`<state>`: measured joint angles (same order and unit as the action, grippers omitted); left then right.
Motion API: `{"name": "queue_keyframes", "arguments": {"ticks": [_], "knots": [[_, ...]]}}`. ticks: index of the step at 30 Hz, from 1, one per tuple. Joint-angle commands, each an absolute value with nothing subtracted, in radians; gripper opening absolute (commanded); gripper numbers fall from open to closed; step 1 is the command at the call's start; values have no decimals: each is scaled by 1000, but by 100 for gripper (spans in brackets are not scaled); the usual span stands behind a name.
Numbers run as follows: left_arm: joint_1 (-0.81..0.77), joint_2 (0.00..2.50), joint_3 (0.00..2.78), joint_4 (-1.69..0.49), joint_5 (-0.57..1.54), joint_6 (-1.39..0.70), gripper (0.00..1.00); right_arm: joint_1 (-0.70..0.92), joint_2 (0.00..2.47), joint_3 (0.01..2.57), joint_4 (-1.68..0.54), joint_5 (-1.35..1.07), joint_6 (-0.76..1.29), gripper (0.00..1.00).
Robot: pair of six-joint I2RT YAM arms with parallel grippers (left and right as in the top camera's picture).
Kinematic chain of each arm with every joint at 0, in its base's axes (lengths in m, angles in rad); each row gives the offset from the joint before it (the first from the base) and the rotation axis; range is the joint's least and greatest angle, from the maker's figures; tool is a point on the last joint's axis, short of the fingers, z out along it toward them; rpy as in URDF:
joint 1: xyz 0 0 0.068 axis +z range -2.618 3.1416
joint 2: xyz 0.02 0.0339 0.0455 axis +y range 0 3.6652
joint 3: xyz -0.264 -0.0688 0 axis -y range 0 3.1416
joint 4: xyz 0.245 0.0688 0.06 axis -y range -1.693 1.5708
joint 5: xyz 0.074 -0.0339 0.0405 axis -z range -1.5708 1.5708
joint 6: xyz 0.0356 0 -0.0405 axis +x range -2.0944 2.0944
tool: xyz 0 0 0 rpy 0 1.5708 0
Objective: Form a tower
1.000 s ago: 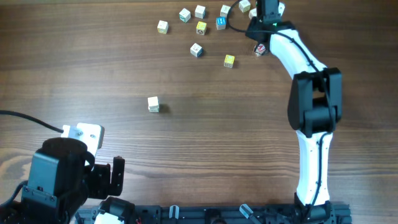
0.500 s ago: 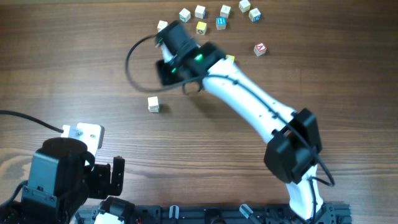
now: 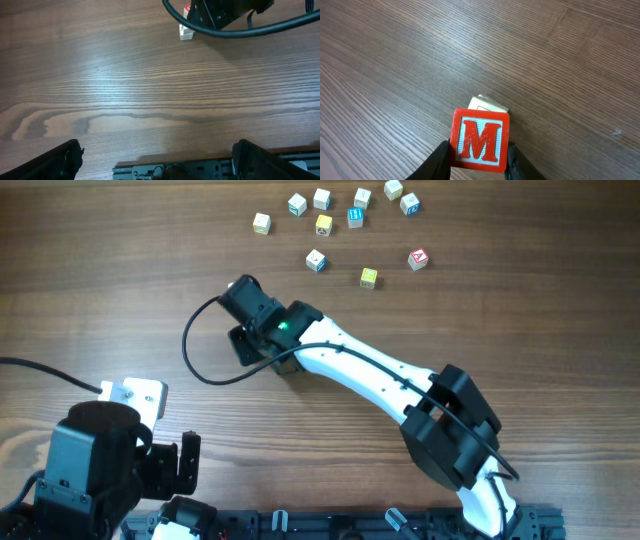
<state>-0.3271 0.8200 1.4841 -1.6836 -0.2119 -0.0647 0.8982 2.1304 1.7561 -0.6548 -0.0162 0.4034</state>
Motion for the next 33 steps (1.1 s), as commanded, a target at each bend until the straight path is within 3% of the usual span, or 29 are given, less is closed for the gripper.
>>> {"name": "queue_keyframes", "arguments": {"ticks": [1, 5, 13, 16, 19, 22, 26, 33], "knots": [[-329, 818, 1485, -1684, -217, -59, 100, 904, 2155, 1752, -645, 23, 419, 34], [-329, 818, 1485, -1684, -217, -59, 100, 904, 2155, 1752, -641, 30, 418, 42], [-329, 818, 1485, -1684, -217, -60, 100, 904, 2156, 1752, -623, 30, 419, 47], [-329, 818, 1485, -1684, -217, -59, 100, 903, 2151, 1758, -651, 30, 423, 72], [-329, 818, 1485, -1684, -217, -59, 100, 888, 2083, 1767, -756, 29, 422, 81], [-329, 818, 1485, -1684, -217, -59, 100, 862, 2041, 1767, -850, 30, 396, 82], [-329, 818, 1485, -1684, -217, -59, 100, 851, 2047, 1660, -813, 32, 360, 83], [-329, 818, 1485, -1684, -217, -59, 100, 854, 2053, 1419, -474, -23, 365, 91]]}}
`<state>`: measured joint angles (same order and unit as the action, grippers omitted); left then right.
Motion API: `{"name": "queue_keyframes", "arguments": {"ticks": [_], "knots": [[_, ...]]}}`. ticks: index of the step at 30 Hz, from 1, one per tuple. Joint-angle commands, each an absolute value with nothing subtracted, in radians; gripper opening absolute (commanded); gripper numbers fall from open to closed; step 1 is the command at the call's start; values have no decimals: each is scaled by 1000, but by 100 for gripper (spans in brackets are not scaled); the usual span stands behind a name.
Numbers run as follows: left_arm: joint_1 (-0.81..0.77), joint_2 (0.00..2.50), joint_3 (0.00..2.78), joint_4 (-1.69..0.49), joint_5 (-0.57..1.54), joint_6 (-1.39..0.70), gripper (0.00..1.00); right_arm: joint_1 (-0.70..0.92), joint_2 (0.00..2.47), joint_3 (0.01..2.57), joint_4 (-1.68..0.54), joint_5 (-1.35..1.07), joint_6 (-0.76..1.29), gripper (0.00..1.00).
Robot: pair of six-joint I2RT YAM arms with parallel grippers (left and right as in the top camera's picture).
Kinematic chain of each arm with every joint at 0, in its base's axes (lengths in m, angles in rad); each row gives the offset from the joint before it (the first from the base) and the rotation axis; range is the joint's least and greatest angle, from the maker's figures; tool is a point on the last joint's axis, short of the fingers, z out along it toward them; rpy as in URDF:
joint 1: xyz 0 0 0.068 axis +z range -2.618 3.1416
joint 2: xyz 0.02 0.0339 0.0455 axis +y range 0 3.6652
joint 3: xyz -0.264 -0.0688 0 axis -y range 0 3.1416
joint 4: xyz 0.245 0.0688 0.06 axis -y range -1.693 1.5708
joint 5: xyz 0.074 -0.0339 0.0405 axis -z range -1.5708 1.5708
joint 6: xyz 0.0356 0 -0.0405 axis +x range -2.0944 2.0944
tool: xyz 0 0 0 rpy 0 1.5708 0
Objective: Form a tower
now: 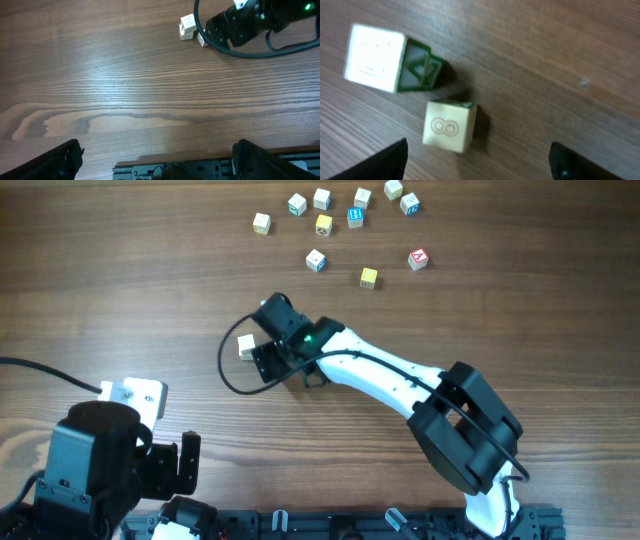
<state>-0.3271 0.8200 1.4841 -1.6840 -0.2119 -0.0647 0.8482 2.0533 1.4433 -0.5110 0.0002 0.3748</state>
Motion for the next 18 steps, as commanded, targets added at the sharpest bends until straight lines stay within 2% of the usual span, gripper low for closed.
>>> {"name": "queue_keyframes", "arguments": {"ticks": [1, 4, 6, 9, 16, 18], "knots": [[-329, 818, 1485, -1684, -217, -59, 100, 854, 2055, 1419, -462, -24, 363, 91], [-329, 818, 1485, -1684, -217, -59, 100, 856, 2073, 1418, -425, -24, 367, 90], [-329, 818, 1485, -1684, -217, -59, 100, 856, 2093, 1418, -399, -26, 370, 86], [-329, 818, 1485, -1684, -217, -59, 100, 860, 2114, 1418, -388, -46, 368, 67], [-329, 818, 1485, -1684, -217, -59, 100, 861, 2119, 1418, -388, -47, 370, 66], [-329, 818, 1485, -1684, -217, -59, 100, 861, 2119, 1418, -389, -52, 369, 56]]}}
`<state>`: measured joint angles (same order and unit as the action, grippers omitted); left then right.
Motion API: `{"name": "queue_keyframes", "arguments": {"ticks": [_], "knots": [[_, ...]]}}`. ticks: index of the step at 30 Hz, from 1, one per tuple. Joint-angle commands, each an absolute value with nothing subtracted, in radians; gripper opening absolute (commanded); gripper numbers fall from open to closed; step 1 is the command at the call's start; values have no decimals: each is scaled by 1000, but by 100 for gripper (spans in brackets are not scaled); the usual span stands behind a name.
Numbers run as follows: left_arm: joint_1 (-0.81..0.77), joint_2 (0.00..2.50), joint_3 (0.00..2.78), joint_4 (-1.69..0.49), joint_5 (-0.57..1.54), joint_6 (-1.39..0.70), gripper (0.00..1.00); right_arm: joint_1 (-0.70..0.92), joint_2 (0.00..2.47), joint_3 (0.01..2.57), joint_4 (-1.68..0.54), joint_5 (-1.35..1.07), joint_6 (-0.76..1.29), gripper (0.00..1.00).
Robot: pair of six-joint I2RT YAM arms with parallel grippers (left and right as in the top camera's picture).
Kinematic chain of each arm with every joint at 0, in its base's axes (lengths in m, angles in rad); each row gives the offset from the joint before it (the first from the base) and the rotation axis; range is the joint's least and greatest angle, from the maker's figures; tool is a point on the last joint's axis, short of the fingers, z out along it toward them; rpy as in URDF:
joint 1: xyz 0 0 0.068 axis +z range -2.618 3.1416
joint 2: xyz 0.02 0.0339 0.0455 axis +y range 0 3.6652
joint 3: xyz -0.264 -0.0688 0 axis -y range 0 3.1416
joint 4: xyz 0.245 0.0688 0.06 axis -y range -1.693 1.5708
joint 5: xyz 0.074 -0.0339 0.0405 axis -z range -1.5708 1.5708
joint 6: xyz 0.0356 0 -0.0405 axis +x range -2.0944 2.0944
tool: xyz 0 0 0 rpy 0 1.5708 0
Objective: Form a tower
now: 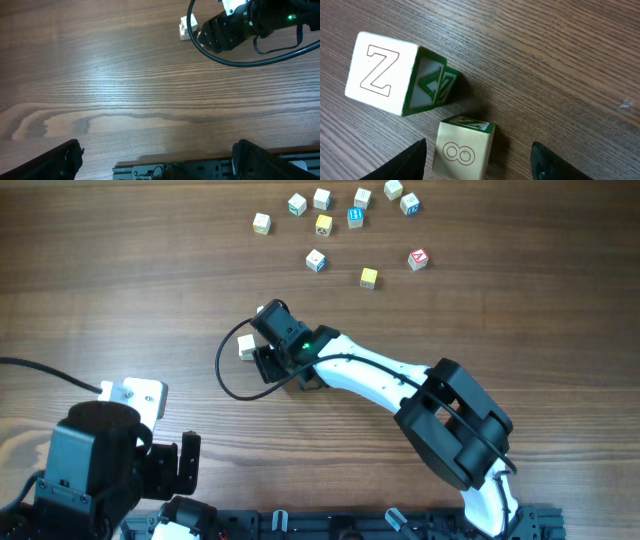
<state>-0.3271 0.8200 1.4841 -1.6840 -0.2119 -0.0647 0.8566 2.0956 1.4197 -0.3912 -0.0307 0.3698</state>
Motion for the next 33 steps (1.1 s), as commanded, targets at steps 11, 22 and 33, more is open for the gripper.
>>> {"name": "queue_keyframes", "arguments": {"ticks": [11, 22, 33], "knots": [[-329, 818, 1485, -1684, -217, -59, 100, 830, 2067, 1421, -530, 4, 538, 22], [-329, 818, 1485, -1684, -217, -59, 100, 652, 1887, 1421, -818, -278, 499, 34], [-329, 818, 1485, -1684, -217, -59, 100, 633, 1892, 1419, -788, -315, 497, 56]]}}
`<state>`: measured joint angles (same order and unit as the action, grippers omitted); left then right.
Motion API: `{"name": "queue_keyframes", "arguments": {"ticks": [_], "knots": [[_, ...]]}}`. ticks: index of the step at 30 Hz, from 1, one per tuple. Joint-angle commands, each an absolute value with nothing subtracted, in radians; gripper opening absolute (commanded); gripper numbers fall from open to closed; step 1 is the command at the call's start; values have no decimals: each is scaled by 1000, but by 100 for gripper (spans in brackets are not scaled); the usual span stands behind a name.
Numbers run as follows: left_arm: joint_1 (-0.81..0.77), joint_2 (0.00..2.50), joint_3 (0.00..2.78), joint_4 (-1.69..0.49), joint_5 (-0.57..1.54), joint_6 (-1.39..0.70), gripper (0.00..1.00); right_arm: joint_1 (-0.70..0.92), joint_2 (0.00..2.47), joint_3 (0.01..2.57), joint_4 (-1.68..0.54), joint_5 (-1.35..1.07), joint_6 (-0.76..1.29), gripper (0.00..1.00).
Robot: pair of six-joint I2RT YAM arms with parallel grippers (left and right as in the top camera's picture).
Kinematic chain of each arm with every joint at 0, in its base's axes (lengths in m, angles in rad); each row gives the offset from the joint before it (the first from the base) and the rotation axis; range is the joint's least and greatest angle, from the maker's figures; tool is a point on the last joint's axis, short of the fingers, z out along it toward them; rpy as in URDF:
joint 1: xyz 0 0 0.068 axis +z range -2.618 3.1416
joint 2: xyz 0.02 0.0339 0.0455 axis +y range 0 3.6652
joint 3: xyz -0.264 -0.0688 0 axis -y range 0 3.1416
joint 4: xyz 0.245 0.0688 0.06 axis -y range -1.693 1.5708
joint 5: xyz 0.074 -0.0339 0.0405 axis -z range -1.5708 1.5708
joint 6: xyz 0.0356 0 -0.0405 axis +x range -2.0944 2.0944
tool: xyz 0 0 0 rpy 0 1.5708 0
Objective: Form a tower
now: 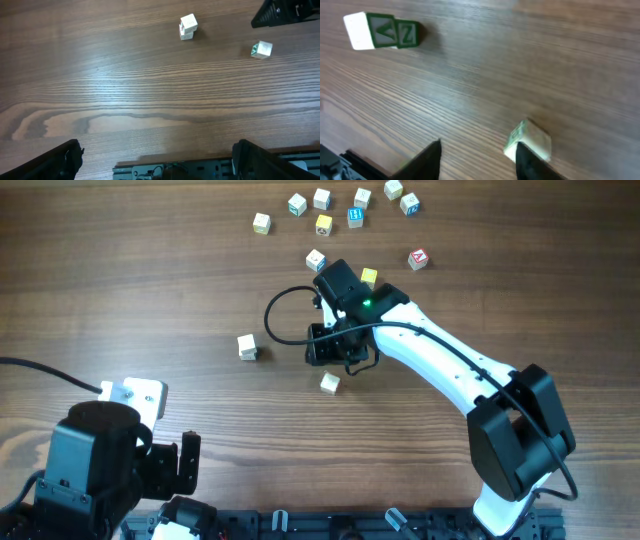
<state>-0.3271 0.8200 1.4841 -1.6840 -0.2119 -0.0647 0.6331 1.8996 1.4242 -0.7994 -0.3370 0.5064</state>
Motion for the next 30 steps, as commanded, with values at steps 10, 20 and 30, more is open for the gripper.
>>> {"name": "queue_keyframes", "arguments": {"ticks": [10, 20, 30], "knots": [[-329, 818, 1485, -1684, -217, -59, 100, 634, 1892, 1293, -879, -208, 536, 95], [-329, 818, 1485, -1684, -217, -59, 100, 642, 1892, 1282, -826, -249, 789, 68], [-329, 818, 1485, -1684, -217, -60, 100, 692, 1991, 1280, -752, -199, 900, 52]]}}
